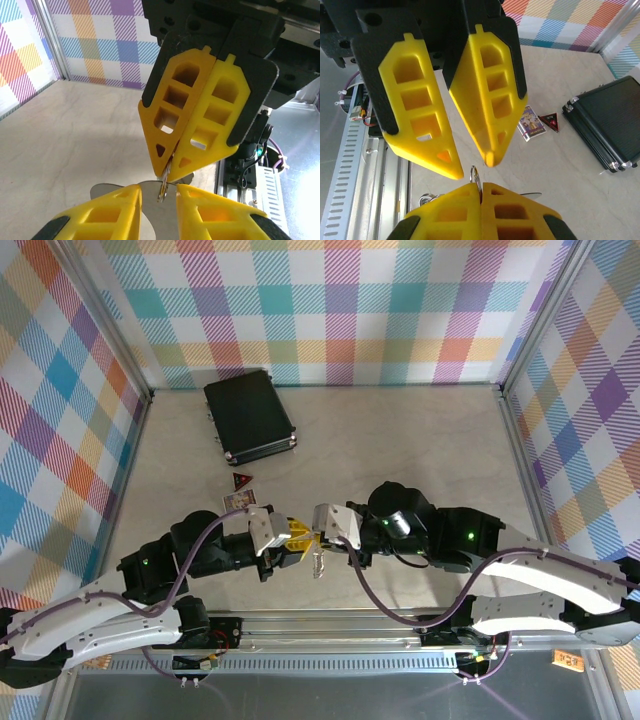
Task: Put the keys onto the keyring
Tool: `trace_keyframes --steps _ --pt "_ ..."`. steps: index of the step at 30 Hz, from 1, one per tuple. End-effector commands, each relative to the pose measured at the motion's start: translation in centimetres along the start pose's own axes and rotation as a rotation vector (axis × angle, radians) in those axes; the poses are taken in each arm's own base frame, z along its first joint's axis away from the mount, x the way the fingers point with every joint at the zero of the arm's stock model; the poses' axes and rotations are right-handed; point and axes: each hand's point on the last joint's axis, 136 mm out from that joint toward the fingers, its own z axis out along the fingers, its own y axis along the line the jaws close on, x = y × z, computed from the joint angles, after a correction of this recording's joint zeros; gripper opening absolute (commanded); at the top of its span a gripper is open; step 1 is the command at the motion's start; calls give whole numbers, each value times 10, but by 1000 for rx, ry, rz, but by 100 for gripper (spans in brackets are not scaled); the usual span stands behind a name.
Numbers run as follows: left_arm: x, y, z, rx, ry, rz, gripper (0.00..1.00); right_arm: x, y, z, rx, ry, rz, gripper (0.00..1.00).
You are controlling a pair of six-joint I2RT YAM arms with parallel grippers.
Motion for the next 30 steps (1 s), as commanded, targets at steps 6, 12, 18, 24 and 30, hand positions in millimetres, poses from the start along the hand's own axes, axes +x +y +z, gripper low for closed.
trace_keyframes --steps 6,12,18,24,30 --pt "-2 3 3 -15 5 16 17 -16 0 -5 -15 -36 -18 0" --pt "-15 2 2 -9 -49 23 0 -18 4 -5 -39 -46 -21 0" --pt "-25 2 -4 -11 -102 20 0 -21 8 -12 -55 -87 -12 10" --pt "-41 -5 -13 26 -195 17 0 -23 10 -20 -53 -139 23 29" --pt "-49 -13 -18 72 -239 10 0 -24 7 -30 -21 -189 54 28"
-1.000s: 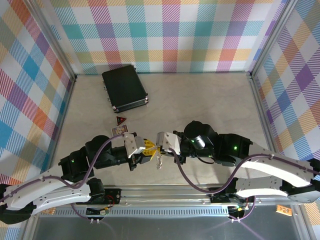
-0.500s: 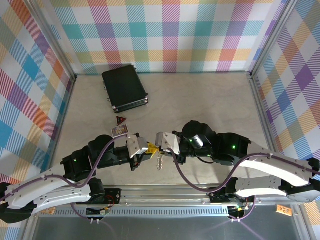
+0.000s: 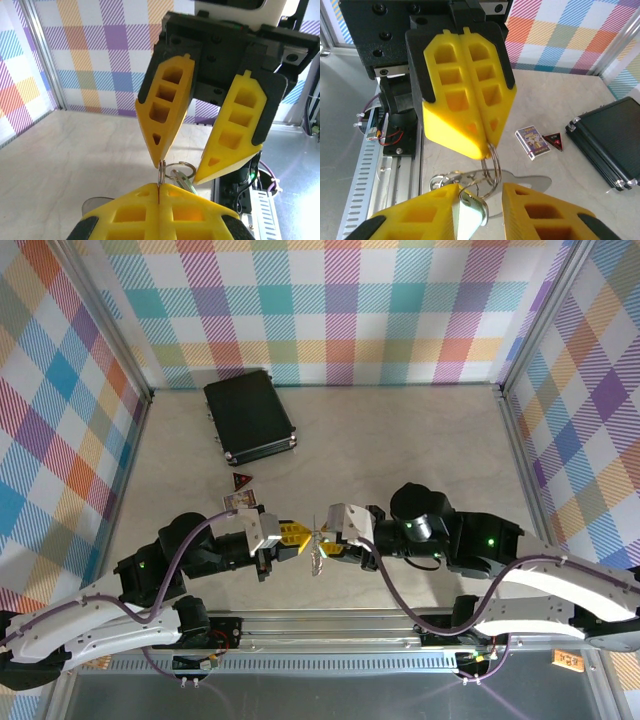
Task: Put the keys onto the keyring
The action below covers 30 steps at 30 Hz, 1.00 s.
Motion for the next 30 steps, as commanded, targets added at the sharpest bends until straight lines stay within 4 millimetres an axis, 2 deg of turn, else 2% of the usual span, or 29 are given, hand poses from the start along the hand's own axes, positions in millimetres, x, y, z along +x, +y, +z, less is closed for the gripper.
trace_keyframes --steps 1,5,12,18,26,28,30 --pt "-22 -6 -4 36 -99 -7 0 -11 1 -4 -1 -67 26 28" --pt "-24 -8 -6 47 -106 -7 0 -9 2 -3 -4 -61 32 28" --pt "-27 -10 -7 58 -128 -14 0 -6 1 1 0 -52 33 10" --pt "-33 -11 -10 64 -151 -18 0 -1 3 4 -6 -34 30 3" --pt "-27 -7 -5 46 -131 -25 0 3 3 9 -14 -10 15 3" --pt "-28 -8 -5 47 -132 -24 0 2 4 8 -14 -14 15 8" --pt "-27 -8 -6 46 -132 -22 0 1 3 5 -10 -26 16 19"
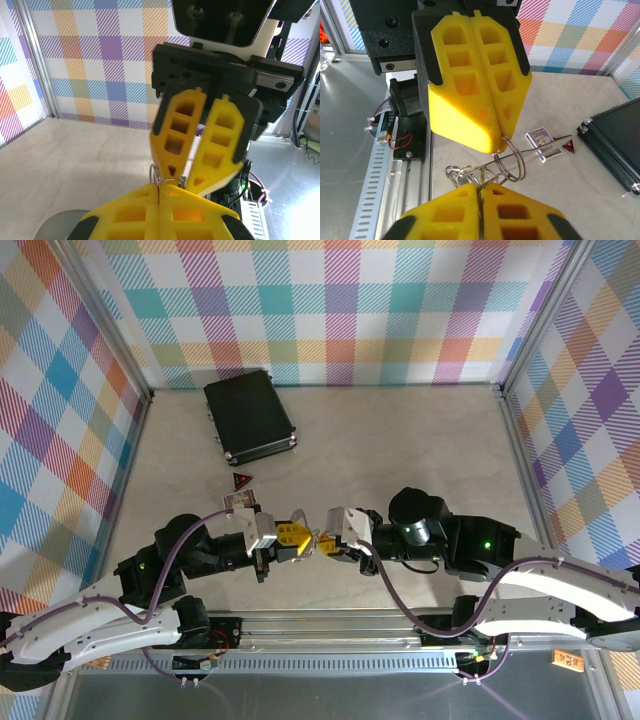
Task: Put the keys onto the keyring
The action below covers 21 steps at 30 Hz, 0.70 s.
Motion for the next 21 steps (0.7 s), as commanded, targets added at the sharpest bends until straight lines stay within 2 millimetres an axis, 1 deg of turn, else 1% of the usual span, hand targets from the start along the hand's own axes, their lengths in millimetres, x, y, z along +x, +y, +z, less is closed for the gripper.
trace_keyframes --steps 1,5,10,13,16,21 --pt "-22 -4 -4 24 -90 11 0 -4 -1 -3 11 -26 -12 23" --pt "-20 -6 -4 33 -89 11 0 -12 -1 -14 21 -79 -5 30" --pt "-21 -10 -4 60 -90 13 0 -23 -3 -33 44 -153 4 31" --pt "-21 -14 -4 82 -87 11 0 -29 -3 -40 43 -184 8 31" --pt "-22 -17 -3 98 -88 8 0 -30 1 -41 25 -192 9 31" --pt "-23 -21 -2 127 -87 4 0 -28 2 -33 14 -175 19 31"
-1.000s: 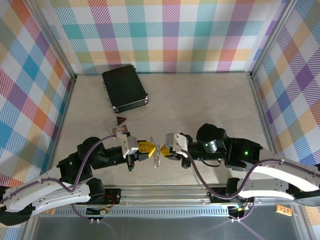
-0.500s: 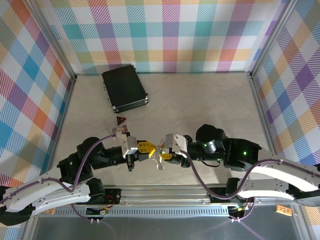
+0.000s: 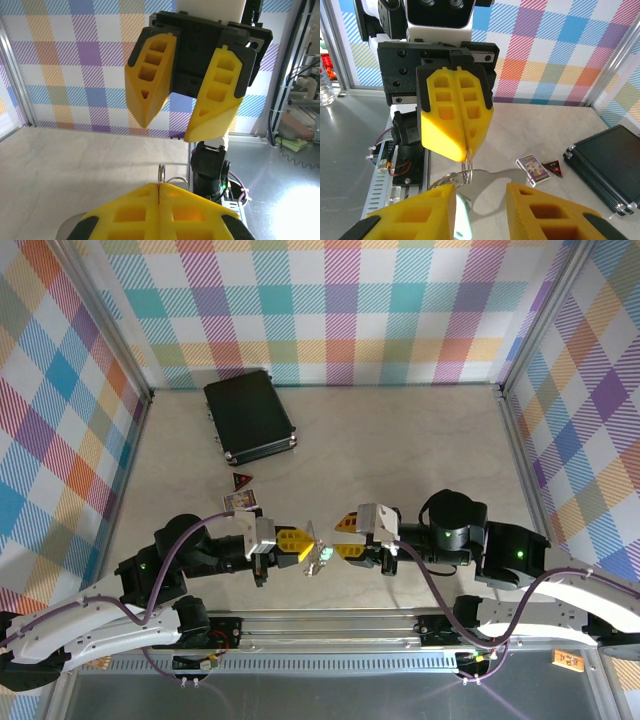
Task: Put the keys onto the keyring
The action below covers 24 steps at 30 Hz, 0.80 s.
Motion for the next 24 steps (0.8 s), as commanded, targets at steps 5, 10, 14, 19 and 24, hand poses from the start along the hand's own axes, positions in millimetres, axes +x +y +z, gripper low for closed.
trace_keyframes --steps 5,10,14,19,24 --pt "-20 -7 -2 44 -75 7 0 -1 6 10 -40 -12 25 30" --pt "-20 -7 -1 43 -73 6 0 2 9 14 -58 3 26 26" --pt "-21 -7 0 44 -76 8 0 5 10 18 -66 19 28 24" --pt "-22 -7 -1 47 -79 11 0 9 11 23 -74 32 30 21" --pt "-21 -7 -1 46 -74 11 0 11 11 27 -74 41 30 14"
